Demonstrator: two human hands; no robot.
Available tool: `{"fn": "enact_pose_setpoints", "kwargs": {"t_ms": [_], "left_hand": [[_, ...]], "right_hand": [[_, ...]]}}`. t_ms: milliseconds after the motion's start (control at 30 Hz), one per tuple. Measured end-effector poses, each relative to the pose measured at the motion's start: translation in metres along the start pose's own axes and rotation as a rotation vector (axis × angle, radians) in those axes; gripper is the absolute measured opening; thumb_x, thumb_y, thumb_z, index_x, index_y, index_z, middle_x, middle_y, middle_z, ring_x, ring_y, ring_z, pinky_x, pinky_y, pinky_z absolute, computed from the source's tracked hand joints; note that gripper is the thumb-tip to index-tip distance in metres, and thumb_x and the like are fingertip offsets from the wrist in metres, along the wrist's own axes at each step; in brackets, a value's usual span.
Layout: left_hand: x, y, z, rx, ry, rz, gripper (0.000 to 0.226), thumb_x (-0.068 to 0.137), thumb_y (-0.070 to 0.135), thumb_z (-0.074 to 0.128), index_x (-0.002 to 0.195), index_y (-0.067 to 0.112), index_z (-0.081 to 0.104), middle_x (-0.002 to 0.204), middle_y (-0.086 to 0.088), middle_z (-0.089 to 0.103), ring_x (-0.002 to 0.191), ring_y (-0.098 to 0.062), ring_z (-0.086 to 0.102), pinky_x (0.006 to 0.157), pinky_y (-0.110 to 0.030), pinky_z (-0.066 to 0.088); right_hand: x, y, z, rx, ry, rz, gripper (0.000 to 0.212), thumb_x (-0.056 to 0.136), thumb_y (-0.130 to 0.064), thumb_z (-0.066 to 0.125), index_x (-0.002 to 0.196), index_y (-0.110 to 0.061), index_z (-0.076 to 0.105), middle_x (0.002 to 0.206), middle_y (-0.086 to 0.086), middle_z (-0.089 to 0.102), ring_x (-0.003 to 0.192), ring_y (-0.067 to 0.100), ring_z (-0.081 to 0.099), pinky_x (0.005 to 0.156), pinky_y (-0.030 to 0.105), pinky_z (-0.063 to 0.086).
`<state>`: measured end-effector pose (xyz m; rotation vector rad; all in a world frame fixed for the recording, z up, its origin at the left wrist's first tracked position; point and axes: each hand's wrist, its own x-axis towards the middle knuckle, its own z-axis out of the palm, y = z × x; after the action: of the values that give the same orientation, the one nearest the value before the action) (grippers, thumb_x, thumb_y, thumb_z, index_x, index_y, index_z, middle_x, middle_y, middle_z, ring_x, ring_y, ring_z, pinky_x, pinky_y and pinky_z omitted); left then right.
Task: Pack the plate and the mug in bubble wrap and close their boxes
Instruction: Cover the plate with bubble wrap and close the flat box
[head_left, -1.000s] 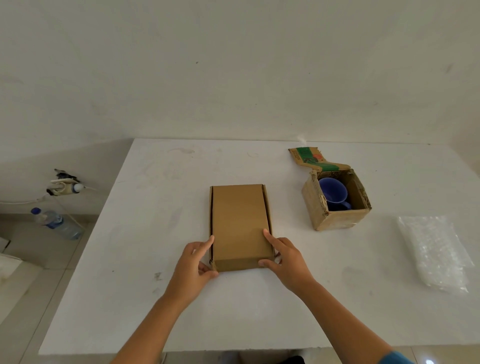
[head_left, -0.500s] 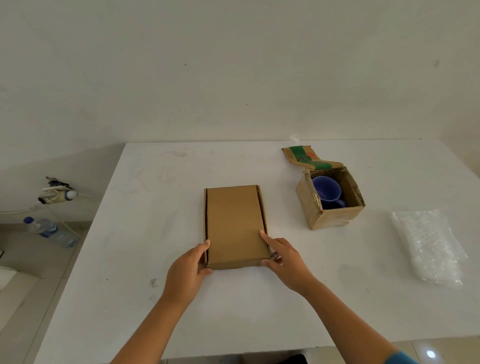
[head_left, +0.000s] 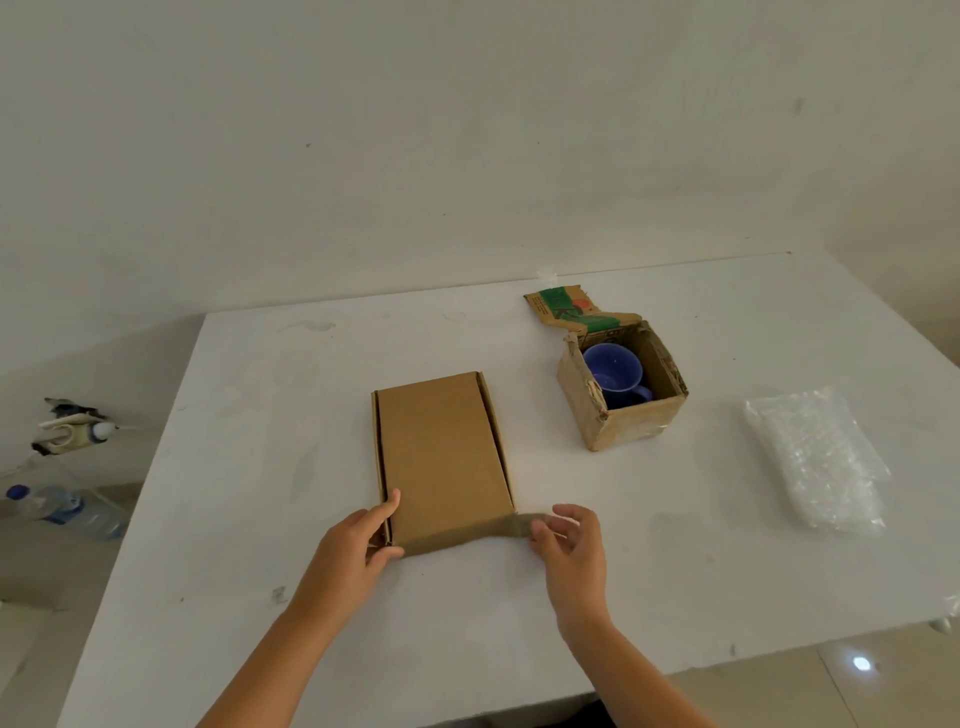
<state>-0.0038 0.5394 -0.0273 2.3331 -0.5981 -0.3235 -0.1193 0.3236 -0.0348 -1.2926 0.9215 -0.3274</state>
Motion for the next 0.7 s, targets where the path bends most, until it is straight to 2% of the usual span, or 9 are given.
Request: {"fn": "enact_pose_setpoints", "kwargs": {"t_ms": [100, 167, 267, 400, 533, 700], "left_hand": [[0.0, 0.0, 0.0, -0.001, -0.007, -0.003, 0.069, 0.077, 0.013, 0.073, 0.137, 0.026, 0.041, 0.092, -0.002, 0.063, 0.08, -0.011, 0.061, 0.081, -0.021, 0.05], [0.001, 0.0, 0.0, 0.002, -0.013, -0.002, 0.07, 0.076, 0.012, 0.074, 0.137, 0.025, 0.042, 0.092, -0.003, 0.063, 0.08, -0.013, 0.061, 0.081, -0.02, 0.05], [0.001, 0.001, -0.001, -0.002, -0.02, -0.014, 0.071, 0.075, 0.011, 0.075, 0.136, 0.025, 0.042, 0.095, -0.005, 0.063, 0.083, -0.015, 0.062, 0.082, -0.014, 0.048], [0.002, 0.003, -0.002, -0.005, -0.03, -0.043, 0.069, 0.074, 0.01, 0.075, 0.135, 0.024, 0.044, 0.095, -0.003, 0.063, 0.081, -0.013, 0.063, 0.075, 0.0, 0.044], [0.002, 0.006, -0.003, -0.002, -0.037, -0.052, 0.069, 0.075, 0.009, 0.075, 0.135, 0.023, 0.045, 0.095, -0.004, 0.064, 0.083, -0.014, 0.064, 0.074, 0.002, 0.043], [0.002, 0.007, -0.003, -0.012, -0.042, -0.063, 0.068, 0.074, 0.007, 0.075, 0.134, 0.021, 0.047, 0.097, -0.006, 0.065, 0.083, -0.013, 0.065, 0.074, 0.004, 0.041]], "right_hand": [[-0.002, 0.0, 0.008, 0.168, 0.039, 0.125, 0.021, 0.087, -0.001, 0.062, 0.091, -0.016, 0.047, 0.092, 0.011, 0.06, 0.086, 0.022, 0.061, 0.088, 0.037, 0.054], [-0.003, 0.003, 0.015, 0.136, 0.075, 0.159, 0.022, 0.085, -0.003, 0.066, 0.089, -0.016, 0.048, 0.093, 0.01, 0.059, 0.086, 0.023, 0.06, 0.087, 0.038, 0.054], [-0.007, 0.005, 0.021, -0.02, 0.126, 0.094, 0.019, 0.083, -0.008, 0.068, 0.091, -0.019, 0.055, 0.097, 0.004, 0.061, 0.087, 0.017, 0.061, 0.084, 0.034, 0.055], [-0.016, 0.007, 0.023, -0.191, 0.069, 0.041, 0.024, 0.084, -0.014, 0.068, 0.102, -0.025, 0.056, 0.104, 0.001, 0.06, 0.085, 0.01, 0.062, 0.075, 0.021, 0.052], [-0.018, 0.007, 0.022, -0.188, -0.032, 0.016, 0.046, 0.088, -0.014, 0.064, 0.131, -0.025, 0.051, 0.099, 0.001, 0.061, 0.085, 0.011, 0.06, 0.093, 0.031, 0.051], [-0.002, -0.003, 0.013, -0.148, -0.105, 0.013, 0.039, 0.091, -0.012, 0.06, 0.128, -0.022, 0.056, 0.083, 0.01, 0.065, 0.073, 0.013, 0.057, 0.08, 0.026, 0.053]]}}
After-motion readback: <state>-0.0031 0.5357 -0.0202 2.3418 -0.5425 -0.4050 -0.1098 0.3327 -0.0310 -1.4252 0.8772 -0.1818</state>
